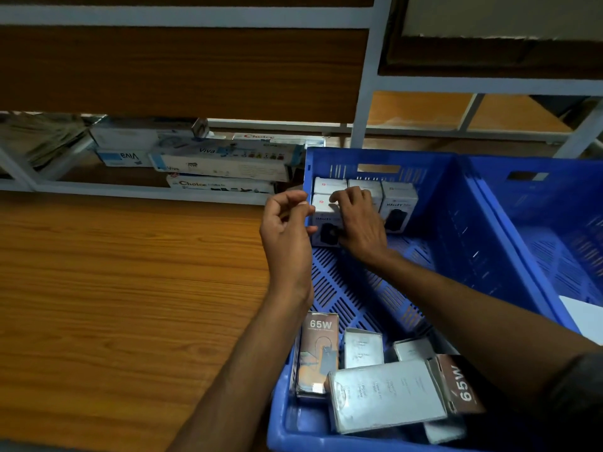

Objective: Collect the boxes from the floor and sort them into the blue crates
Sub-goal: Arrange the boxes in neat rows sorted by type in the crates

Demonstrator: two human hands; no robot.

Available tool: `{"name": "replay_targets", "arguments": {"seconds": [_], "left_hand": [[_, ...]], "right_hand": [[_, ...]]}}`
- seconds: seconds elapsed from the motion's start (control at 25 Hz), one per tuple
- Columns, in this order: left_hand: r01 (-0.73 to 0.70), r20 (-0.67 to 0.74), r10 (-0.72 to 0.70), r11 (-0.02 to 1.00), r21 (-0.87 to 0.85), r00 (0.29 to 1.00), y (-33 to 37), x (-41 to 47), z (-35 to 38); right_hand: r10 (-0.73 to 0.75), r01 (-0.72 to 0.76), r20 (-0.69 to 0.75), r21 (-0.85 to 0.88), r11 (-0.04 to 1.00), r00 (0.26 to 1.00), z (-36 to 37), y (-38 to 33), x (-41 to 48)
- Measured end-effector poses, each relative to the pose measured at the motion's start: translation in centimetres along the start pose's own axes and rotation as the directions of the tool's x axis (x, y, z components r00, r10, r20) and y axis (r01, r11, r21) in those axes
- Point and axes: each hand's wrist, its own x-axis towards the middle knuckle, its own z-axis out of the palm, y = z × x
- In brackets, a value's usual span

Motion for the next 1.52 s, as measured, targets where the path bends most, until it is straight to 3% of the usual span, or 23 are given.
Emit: {"name": "replay_targets", "arguments": {"seconds": [0.28, 0.36, 0.4, 0.44, 0.52, 0.64, 0.76, 0.84, 1.0, 1.08, 1.24, 1.32, 1.44, 1.52], "left_hand": [[-0.011, 0.039, 0.01, 0.999, 0.037, 0.999, 0.2, 0.0, 0.1], [-0.015, 0.045, 0.013, 0.999, 0.043, 0.999, 0.2, 0.0, 0.1], [-0.018, 0.054, 0.016, 0.999, 0.049, 0.998, 0.2, -0.1, 0.1], [-0.024, 0.064, 0.02, 0.998, 0.055, 0.998, 0.2, -0.2, 0.1], [-0.032, 0.091, 0.025, 0.997, 0.075, 0.996, 0.3, -0.4, 0.0], [-0.043, 0.119, 0.031, 0.994, 0.103, 0.992, 0.3, -0.5, 0.0], [-0.057, 0.157, 0.034, 0.988, 0.143, 0.987, 0.0, -0.6, 0.1], [-0.079, 0.198, 0.041, 0.979, 0.186, 0.979, -0.2, -0.7, 0.2], [-0.103, 0.244, 0.041, 0.964, 0.246, 0.969, -0.3, -0.9, 0.2], [-0.109, 0.257, 0.041, 0.96, 0.257, 0.965, -0.4, -1.0, 0.2], [-0.14, 0.283, 0.057, 0.948, 0.284, 0.957, -0.6, -0.9, 0.2], [-0.155, 0.304, 0.06, 0.942, 0.299, 0.951, -0.7, -0.9, 0.3], [-0.162, 0.323, 0.053, 0.933, 0.322, 0.945, -0.6, -1.1, 0.4], [-0.148, 0.323, 0.037, 0.933, 0.327, 0.946, -0.6, -1.0, 0.4]], "right_hand": [[-0.027, 0.035, -0.065, 0.125, 0.992, 0.998, -3.9, -0.8, -1.3], [-0.122, 0.079, 0.157, 0.259, 0.963, 0.98, -7.0, -2.2, -3.1], [-0.204, 0.084, 0.348, 0.33, 0.94, 0.915, -8.6, -2.8, -4.2], [-0.288, 0.08, 0.524, 0.383, 0.92, 0.801, -10.1, -3.4, -5.3], [-0.387, 0.041, 0.742, 0.438, 0.898, 0.547, -13.1, -4.1, -7.6], [-0.448, 0.012, 0.85, 0.463, 0.886, 0.279, -16.4, -3.8, -10.5], [-0.515, 0.022, 0.84, 0.52, 0.854, 0.17, -18.4, -3.2, -12.5], [-0.542, -0.045, 0.809, 0.565, 0.824, 0.229, -18.6, -2.7, -13.0], [-0.54, 0.072, 0.755, 0.557, 0.828, 0.371, -17.2, -1.9, -13.3], [-0.514, 0.044, 0.741, 0.552, 0.833, 0.432, -16.5, -1.3, -13.5], [-0.515, 0.008, 0.6, 0.647, 0.762, 0.612, -16.3, -0.8, -13.6], [-0.52, 0.062, 0.573, 0.633, 0.772, 0.634, -16.5, -1.2, -13.9], [-0.495, 0.234, 0.576, 0.468, 0.852, 0.651, -16.2, -1.1, -14.0], [-0.414, 0.162, 0.521, 0.461, 0.872, 0.746, -15.9, -0.4, -13.7]]}}
